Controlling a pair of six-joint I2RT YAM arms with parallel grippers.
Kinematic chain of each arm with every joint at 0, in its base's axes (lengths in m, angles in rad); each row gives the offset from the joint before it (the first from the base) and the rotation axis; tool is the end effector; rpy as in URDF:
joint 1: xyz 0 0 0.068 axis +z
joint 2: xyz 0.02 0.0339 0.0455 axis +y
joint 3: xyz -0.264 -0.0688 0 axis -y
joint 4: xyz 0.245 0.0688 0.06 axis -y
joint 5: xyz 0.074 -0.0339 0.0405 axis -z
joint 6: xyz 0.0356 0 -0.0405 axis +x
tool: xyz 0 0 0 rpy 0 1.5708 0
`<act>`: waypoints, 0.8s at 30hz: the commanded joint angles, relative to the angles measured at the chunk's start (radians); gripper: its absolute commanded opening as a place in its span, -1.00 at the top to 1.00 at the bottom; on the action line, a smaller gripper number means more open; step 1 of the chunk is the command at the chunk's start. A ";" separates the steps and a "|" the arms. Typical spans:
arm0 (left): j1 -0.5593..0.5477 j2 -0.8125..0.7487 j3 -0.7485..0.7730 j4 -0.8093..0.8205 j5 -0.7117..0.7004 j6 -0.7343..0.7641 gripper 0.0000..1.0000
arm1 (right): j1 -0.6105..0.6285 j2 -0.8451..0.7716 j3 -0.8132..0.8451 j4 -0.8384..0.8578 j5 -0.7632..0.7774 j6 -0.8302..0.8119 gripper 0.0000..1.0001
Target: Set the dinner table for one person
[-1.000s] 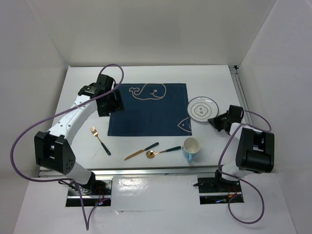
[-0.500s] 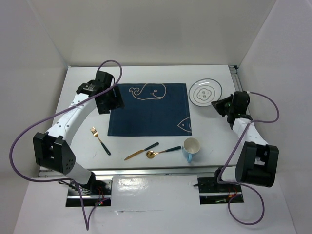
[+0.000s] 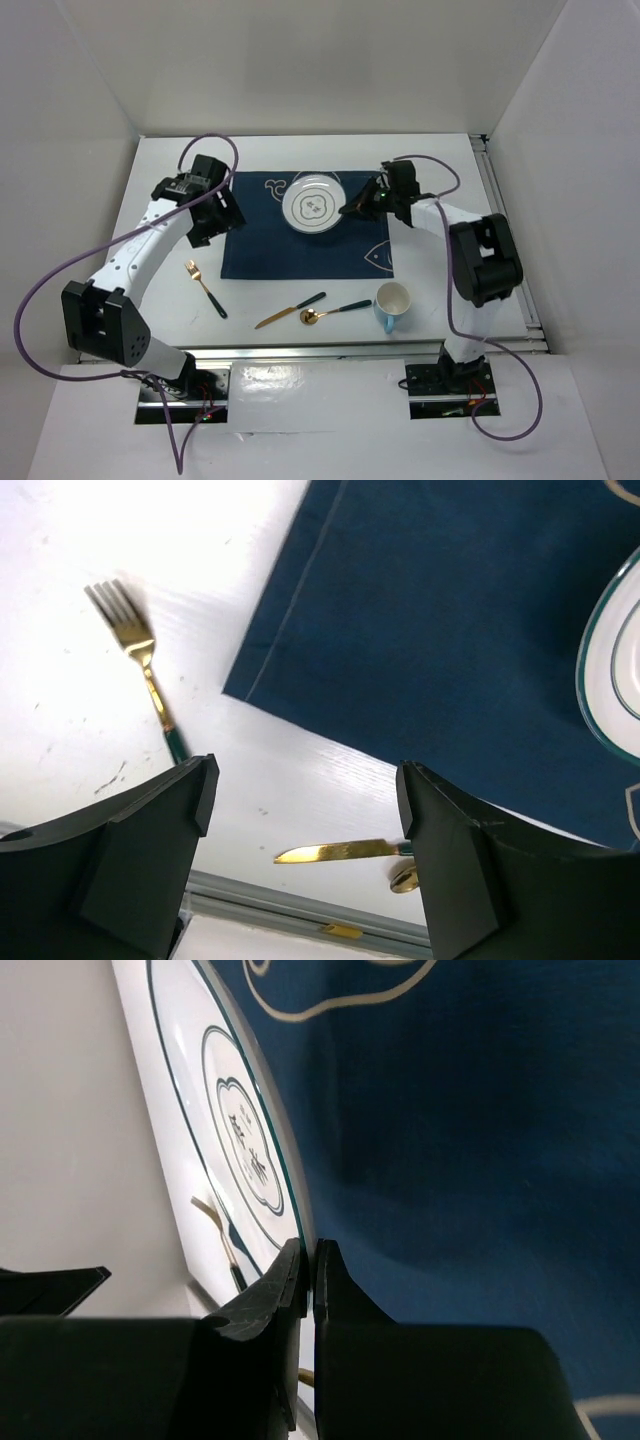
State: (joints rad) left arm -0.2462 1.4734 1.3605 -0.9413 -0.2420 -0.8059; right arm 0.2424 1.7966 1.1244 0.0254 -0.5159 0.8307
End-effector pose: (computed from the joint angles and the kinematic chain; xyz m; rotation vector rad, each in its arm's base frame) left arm 0.2912 -0.0644 0.3139 -0.7911 2.4530 -0.0709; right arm 0.3763 0.1111 0.2019 0.3862 2.3407 1.1320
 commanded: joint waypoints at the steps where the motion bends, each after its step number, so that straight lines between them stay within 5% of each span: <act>1: 0.016 -0.042 -0.047 -0.056 -0.057 -0.062 -0.80 | 0.038 0.110 0.133 0.021 -0.115 -0.019 1.00; 9: 0.036 -0.091 -0.142 -0.056 -0.066 -0.101 -0.80 | 0.071 0.214 0.146 -0.004 -0.105 -0.001 1.00; 11: 0.036 -0.091 -0.162 -0.056 -0.066 -0.125 -0.80 | 0.071 0.233 0.156 -0.044 -0.093 -0.001 0.74; 17: 0.058 -0.091 -0.268 -0.036 0.047 -0.173 -0.85 | 0.080 0.222 0.202 -0.161 0.003 -0.065 -0.60; 21: 0.058 -0.091 -0.311 -0.036 0.058 -0.173 -0.85 | 0.101 0.159 0.253 -0.290 0.160 -0.142 -0.94; 24: 0.058 -0.134 -0.377 -0.016 0.067 -0.199 -0.85 | 0.101 0.052 0.239 -0.324 0.287 -0.183 -1.00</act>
State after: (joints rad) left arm -0.1921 1.3926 1.0199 -0.9623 -0.1978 -0.9672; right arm 0.3340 1.9957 1.3354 -0.2062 -0.3870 0.7151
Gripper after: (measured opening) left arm 0.923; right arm 0.995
